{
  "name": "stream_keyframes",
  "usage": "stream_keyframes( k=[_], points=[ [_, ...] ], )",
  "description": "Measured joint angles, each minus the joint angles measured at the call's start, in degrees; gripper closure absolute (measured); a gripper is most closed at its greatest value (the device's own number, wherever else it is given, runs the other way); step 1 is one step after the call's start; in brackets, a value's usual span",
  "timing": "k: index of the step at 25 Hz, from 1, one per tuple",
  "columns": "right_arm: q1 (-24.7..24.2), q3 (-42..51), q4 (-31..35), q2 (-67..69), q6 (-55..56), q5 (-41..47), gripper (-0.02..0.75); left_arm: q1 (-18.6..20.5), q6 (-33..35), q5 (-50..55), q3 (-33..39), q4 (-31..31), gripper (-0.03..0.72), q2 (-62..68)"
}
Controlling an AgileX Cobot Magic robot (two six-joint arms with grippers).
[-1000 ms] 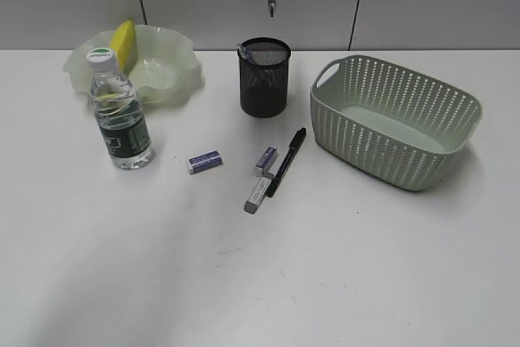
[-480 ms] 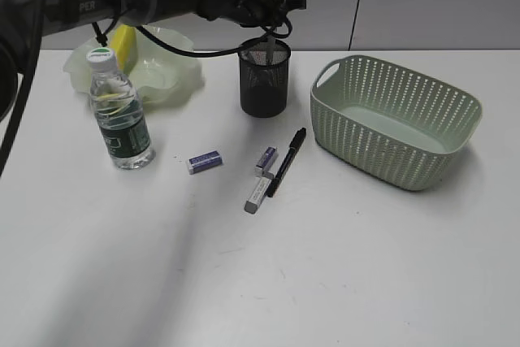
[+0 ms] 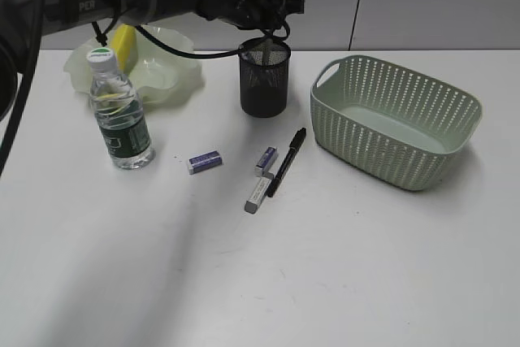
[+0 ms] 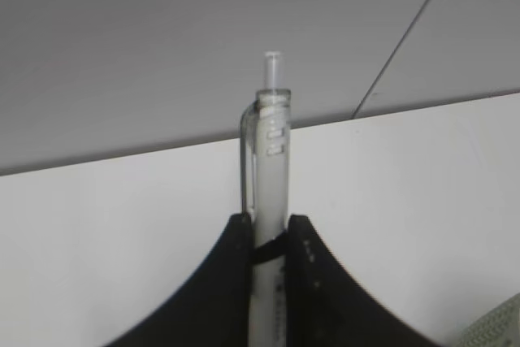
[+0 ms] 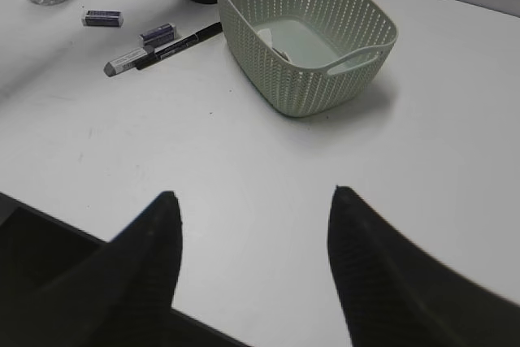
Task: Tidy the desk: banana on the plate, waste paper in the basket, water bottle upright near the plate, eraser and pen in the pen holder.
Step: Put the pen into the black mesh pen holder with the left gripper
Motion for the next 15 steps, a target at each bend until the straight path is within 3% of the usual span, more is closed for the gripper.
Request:
stream_keyframes(
  k=[15],
  points=[
    [0.0, 0.0, 0.0, 0.0, 0.0, 0.0, 0.281, 0.0, 0.0, 2.3, 0.0, 0.3, 0.587, 1.0]
  ],
)
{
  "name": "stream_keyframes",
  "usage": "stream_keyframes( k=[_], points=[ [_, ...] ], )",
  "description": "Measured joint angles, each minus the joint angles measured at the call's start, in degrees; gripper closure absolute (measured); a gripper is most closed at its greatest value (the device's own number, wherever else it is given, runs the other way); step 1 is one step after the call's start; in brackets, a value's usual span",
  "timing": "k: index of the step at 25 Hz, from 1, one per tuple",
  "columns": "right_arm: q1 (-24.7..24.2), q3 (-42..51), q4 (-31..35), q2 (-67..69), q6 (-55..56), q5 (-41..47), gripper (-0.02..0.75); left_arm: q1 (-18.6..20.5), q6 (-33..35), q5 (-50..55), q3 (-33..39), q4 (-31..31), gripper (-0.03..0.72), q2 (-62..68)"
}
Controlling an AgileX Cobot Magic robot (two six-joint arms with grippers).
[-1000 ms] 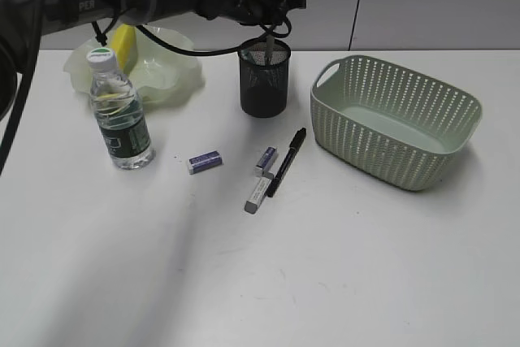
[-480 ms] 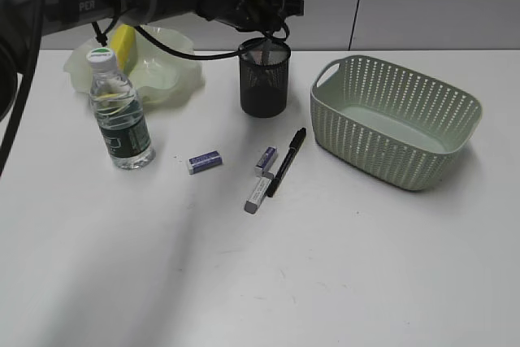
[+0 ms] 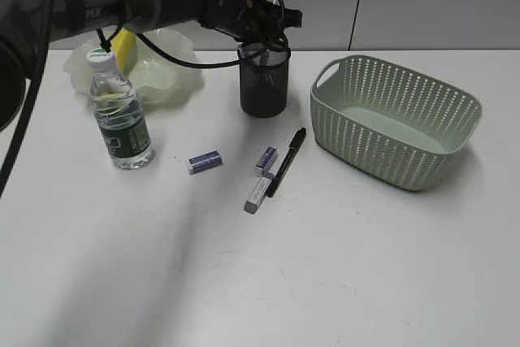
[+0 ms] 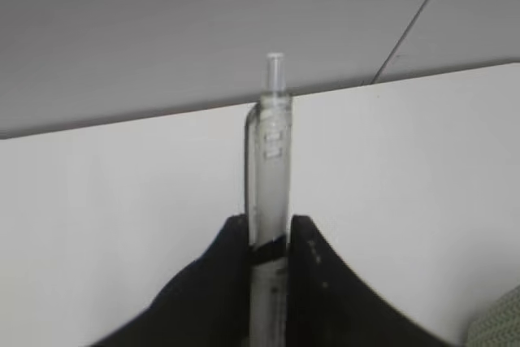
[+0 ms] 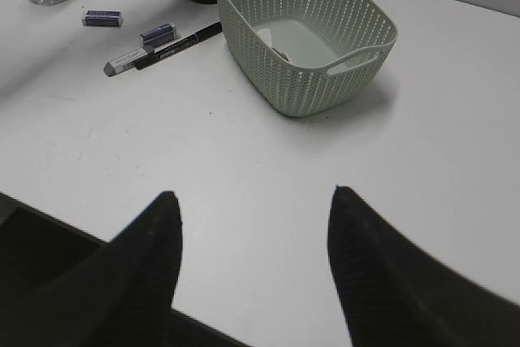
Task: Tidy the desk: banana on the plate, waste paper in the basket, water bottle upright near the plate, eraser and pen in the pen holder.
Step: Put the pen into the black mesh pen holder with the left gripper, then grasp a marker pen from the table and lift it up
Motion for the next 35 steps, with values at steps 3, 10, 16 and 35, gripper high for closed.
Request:
stream_keyframes(
  k=[3, 10, 16, 35],
  points=[
    [0.0, 0.0, 0.0, 0.0, 0.0, 0.0, 0.281, 0.0, 0.0, 0.4, 0.0, -0.2, 0.487, 0.2],
    [0.0, 0.0, 0.0, 0.0, 0.0, 0.0, 0.281, 0.0, 0.0, 1.3, 0.0, -0.2, 0.323, 0.0],
    [0.0, 0.0, 0.0, 0.0, 0.0, 0.0, 0.281, 0.0, 0.0, 7.8, 0.2, 2.0, 0.319, -5.6],
    [0.0, 0.0, 0.1, 0.0, 0.0, 0.0, 0.281, 0.0, 5.9, 48.3, 9.5, 2.6, 0.316, -47.0]
  ],
)
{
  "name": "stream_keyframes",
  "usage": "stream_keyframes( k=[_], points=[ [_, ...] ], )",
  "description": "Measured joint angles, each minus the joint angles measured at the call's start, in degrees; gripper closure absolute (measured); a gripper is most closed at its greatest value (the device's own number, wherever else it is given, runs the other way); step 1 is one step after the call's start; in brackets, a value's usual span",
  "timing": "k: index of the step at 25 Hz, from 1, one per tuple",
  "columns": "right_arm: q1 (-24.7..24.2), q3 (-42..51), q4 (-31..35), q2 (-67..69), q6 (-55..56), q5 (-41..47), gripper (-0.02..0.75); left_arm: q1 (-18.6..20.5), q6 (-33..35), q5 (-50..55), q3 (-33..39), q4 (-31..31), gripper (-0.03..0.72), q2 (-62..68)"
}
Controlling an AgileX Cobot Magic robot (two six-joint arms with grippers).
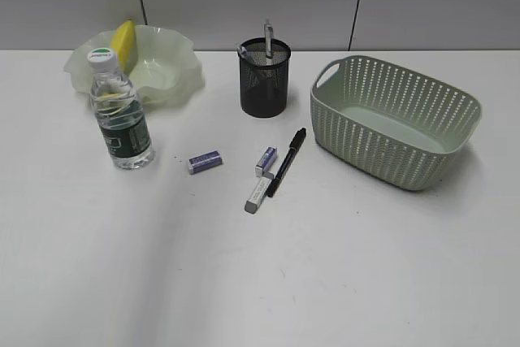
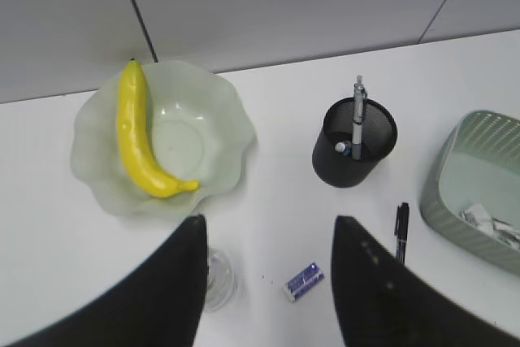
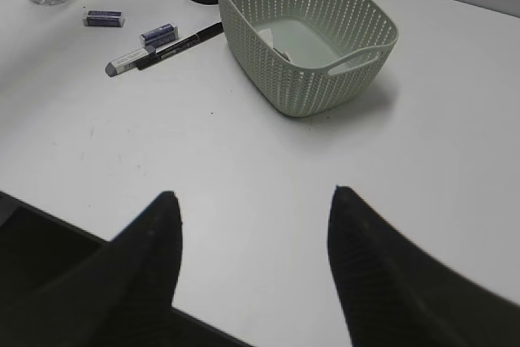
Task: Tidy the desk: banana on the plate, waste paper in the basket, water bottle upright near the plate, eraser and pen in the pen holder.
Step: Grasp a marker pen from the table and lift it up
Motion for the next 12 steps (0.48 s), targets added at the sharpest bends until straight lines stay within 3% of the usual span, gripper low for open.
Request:
stream_keyframes(
  k=[3, 12],
  points=[
    [0.0, 0.0, 0.0, 0.0, 0.0, 0.0, 0.281, 0.0, 0.1, 0.0, 11.4, 0.0, 0.316, -10.6],
    [0.0, 0.0, 0.0, 0.0, 0.0, 0.0, 0.281, 0.0, 0.2, -1.5, 55.2, -0.4, 0.316, -43.3]
  ],
)
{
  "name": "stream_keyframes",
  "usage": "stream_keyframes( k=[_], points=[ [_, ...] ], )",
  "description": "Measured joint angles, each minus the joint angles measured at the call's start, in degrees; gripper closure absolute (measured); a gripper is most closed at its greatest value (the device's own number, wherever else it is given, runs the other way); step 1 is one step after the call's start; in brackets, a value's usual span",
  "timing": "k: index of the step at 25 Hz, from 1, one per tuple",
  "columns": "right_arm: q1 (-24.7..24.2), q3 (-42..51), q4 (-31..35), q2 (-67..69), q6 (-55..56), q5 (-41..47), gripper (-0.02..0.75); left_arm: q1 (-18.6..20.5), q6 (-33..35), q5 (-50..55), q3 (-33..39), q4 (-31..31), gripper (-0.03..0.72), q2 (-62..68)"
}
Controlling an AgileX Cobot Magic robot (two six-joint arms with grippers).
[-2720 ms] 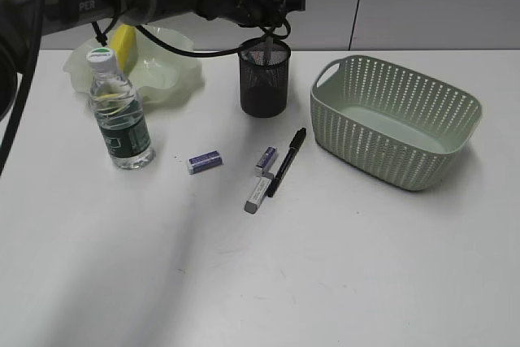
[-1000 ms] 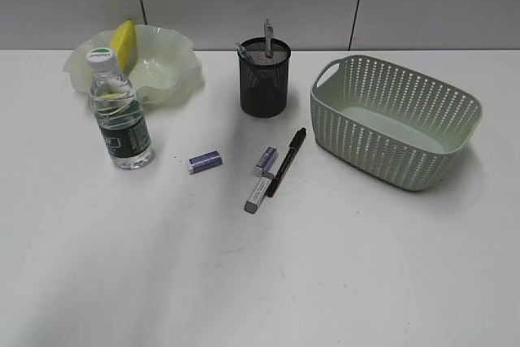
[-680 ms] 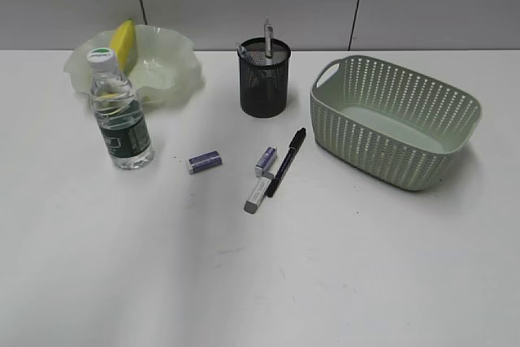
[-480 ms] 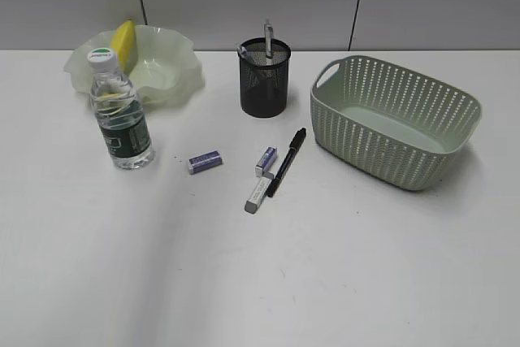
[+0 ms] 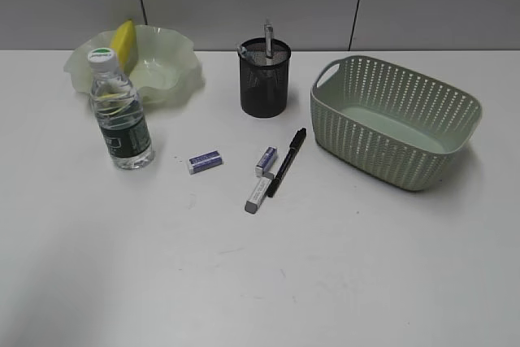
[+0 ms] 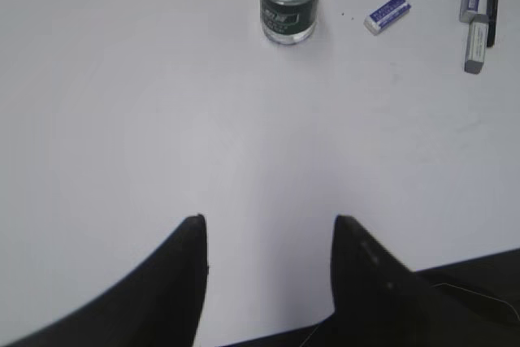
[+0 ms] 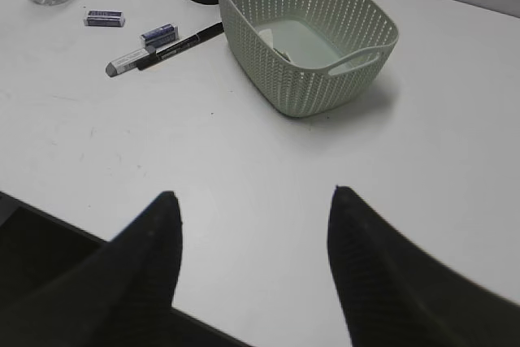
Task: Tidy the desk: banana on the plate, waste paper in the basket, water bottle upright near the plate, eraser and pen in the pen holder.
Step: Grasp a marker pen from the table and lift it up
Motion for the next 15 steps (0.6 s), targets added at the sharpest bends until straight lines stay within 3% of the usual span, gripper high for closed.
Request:
stream_keyframes(
  k=[4, 7, 12, 15],
  points=[
    [0.0, 0.0, 0.0, 0.0, 0.0, 0.0, 0.281, 0.0, 0.0, -4.1, 14.9, -0.1, 0.316, -16.5],
    [0.0, 0.0, 0.0, 0.0, -0.1, 0.0, 0.281, 0.0, 0.0, -5.7, 22.0, -0.9, 0.316, -29.4],
    [0.0, -0.8, 1.1, 4.0, -5.7, -2.8, 0.281, 0.0, 1.5, -5.9, 25.0, -1.5, 0.316, -46.1],
    [0.0, -2.6, 3.9, 13.7, -10.0, -10.5, 0.281, 0.0, 2.3, -5.9, 25.1, -1.7, 0.316, -49.2]
  ],
)
